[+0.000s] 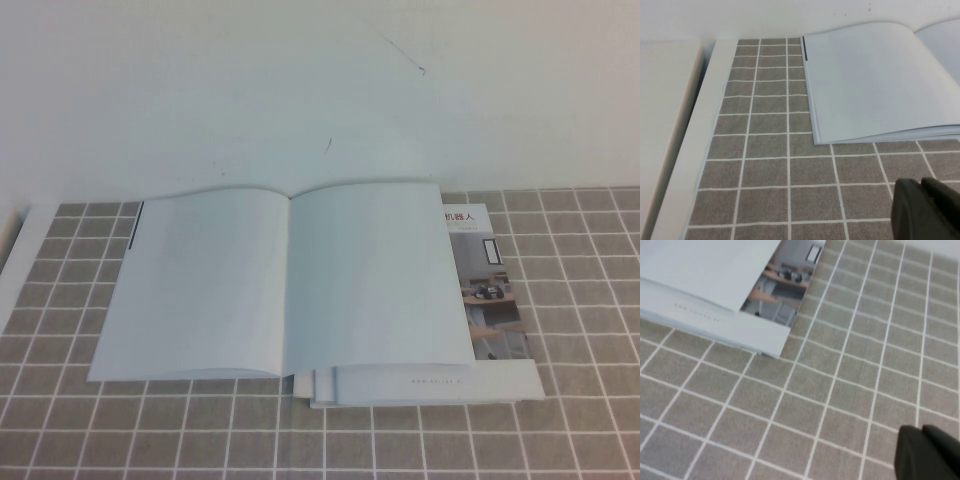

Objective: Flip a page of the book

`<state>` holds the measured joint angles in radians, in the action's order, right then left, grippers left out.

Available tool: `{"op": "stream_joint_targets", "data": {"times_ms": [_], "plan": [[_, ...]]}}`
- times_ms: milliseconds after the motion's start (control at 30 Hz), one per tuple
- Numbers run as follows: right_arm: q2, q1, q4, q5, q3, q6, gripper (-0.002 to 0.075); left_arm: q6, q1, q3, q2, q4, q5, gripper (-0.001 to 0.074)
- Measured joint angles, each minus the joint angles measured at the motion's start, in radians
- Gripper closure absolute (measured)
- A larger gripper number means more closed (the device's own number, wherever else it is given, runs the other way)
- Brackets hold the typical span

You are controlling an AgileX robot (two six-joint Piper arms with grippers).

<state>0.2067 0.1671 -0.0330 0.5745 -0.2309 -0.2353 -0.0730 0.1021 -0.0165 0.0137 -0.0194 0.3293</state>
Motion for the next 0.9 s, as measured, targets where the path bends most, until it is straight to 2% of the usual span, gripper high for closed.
{"op": "stream_joint_targets", "data": {"times_ms": [167, 300, 433, 633, 900], "plan": [[-0.136, -0.014, 0.0, 0.002, 0.0, -0.002, 0.0727, 0.0, 0.0, 0.0, 0.0, 0.0, 0.0, 0.0738], [-0.212, -0.062, -0.003, -0.015, 0.021, -0.006, 0.0727, 0.002, 0.0, 0.0, 0.0, 0.0, 0.0, 0.0738], [-0.219, -0.106, -0.06, -0.101, 0.107, -0.006, 0.0727, 0.0, 0.0, 0.0, 0.0, 0.0, 0.0, 0.0738], [-0.219, -0.116, -0.079, -0.196, 0.244, -0.012, 0.0727, 0.0, 0.0, 0.0, 0.0, 0.002, 0.0, 0.0738], [-0.219, -0.141, -0.079, -0.205, 0.246, 0.007, 0.0727, 0.0, 0.0, 0.0, 0.0, 0.003, 0.0, 0.0738]]}}
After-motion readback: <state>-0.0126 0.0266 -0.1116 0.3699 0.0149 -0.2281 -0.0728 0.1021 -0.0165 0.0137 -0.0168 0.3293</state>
